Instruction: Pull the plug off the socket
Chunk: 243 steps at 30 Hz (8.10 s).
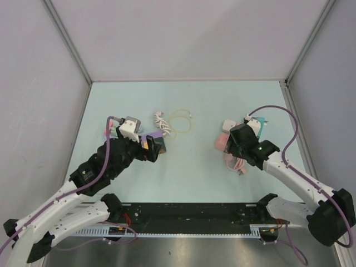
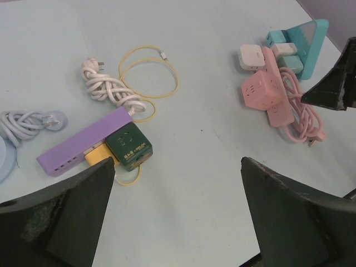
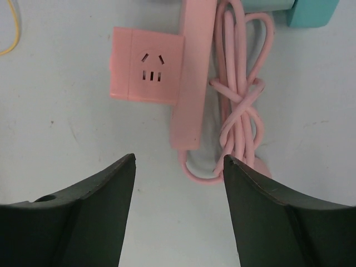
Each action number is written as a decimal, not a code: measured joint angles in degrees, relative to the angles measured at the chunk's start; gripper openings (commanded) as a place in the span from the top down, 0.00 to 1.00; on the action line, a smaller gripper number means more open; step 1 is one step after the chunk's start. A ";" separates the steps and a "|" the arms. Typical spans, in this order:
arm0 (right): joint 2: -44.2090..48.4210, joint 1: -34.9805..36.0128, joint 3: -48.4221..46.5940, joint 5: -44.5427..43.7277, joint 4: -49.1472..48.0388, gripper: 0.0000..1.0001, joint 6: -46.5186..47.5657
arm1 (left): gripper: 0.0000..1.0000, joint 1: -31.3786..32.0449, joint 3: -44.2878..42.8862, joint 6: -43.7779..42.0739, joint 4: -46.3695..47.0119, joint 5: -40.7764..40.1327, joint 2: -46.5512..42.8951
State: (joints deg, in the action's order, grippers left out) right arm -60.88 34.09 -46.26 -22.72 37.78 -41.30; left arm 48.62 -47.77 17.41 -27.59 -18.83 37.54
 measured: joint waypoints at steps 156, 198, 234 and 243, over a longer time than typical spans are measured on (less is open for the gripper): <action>5.95 20.63 42.14 10.10 -57.44 1.00 -27.74 | 0.34 6.78 -11.56 25.68 20.24 23.76 60.28; -1.11 22.25 40.33 8.09 -61.79 1.00 -36.33 | 1.00 -2.69 -5.99 27.98 23.08 39.01 57.31; -11.17 26.99 35.78 0.92 -64.13 1.00 -38.47 | 1.00 -2.43 -13.70 20.24 5.73 29.64 50.23; -8.26 27.28 37.22 0.24 -64.81 1.00 -38.40 | 1.00 -4.98 -12.28 18.95 3.74 29.49 48.30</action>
State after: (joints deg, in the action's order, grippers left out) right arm -69.14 61.36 -9.04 -22.48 -27.03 -79.70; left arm 43.64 -60.05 36.36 -23.86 10.66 85.84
